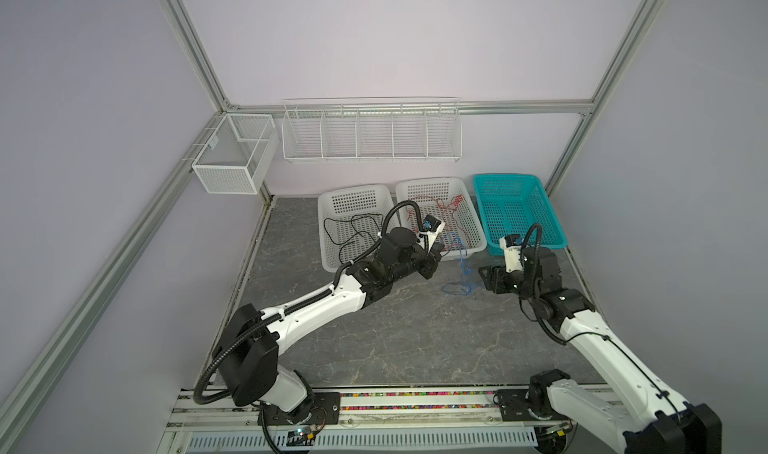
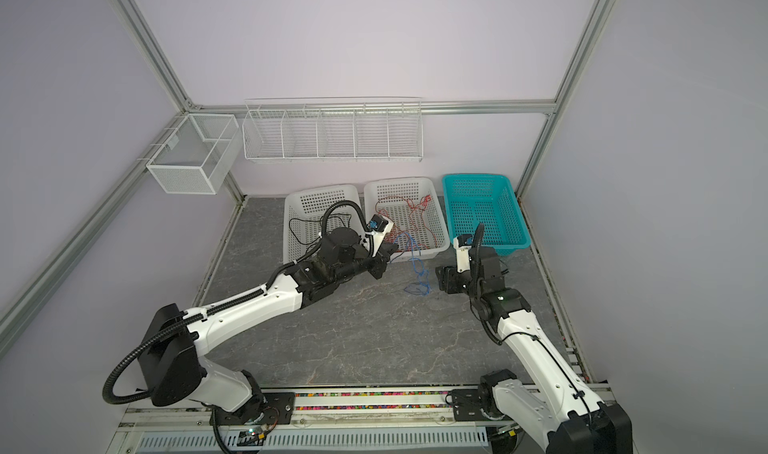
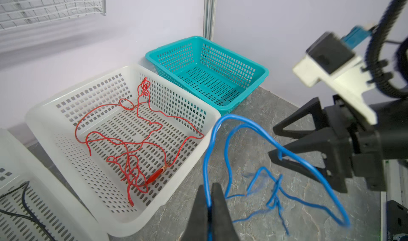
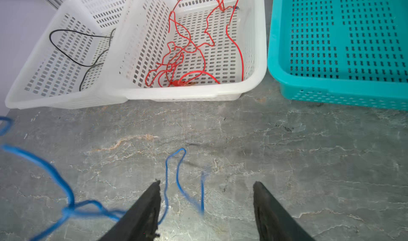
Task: Untangle the cables
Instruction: 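Grasp the blue wire with the left gripper and lift it while the right opens, then hold the blue wire up with the left gripper while the right grasps a loose end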
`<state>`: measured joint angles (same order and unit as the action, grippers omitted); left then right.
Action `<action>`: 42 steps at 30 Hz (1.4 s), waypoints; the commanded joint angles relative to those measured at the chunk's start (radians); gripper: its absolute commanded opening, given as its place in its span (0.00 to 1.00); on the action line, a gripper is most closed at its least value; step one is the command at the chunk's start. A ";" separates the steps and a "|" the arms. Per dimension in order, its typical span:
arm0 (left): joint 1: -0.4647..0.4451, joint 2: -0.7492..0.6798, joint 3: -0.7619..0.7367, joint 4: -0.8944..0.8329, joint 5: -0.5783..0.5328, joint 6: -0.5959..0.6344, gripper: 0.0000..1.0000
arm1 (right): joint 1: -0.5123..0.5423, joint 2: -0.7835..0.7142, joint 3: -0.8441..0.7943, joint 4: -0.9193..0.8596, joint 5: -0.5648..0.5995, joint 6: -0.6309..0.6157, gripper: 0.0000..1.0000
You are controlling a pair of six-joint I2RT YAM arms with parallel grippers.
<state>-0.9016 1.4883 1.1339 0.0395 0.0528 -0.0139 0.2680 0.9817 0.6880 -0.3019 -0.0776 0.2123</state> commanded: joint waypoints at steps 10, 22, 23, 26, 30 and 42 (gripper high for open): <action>0.003 -0.115 -0.016 -0.059 -0.032 0.020 0.00 | -0.005 0.034 -0.081 0.187 -0.213 -0.058 0.69; 0.015 -0.164 0.033 -0.118 -0.109 0.017 0.00 | 0.012 -0.110 -0.130 0.180 -0.211 -0.068 0.71; 0.014 -0.164 0.036 -0.119 -0.121 0.010 0.00 | 0.015 -0.122 -0.130 0.166 -0.204 -0.065 0.71; 0.014 -0.164 0.037 -0.113 -0.132 -0.001 0.00 | 0.037 -0.163 -0.142 0.147 -0.199 -0.059 0.71; 0.015 -0.158 0.047 -0.105 -0.167 -0.026 0.00 | 0.095 -0.212 -0.164 0.139 -0.158 -0.061 0.71; 0.015 -0.145 0.108 -0.110 -0.276 -0.089 0.00 | 0.182 -0.232 -0.240 0.247 -0.119 -0.033 0.73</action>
<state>-0.8921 1.3422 1.2026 -0.0803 -0.1699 -0.0708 0.4362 0.7517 0.4629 -0.1181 -0.2173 0.1654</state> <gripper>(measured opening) 0.048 0.728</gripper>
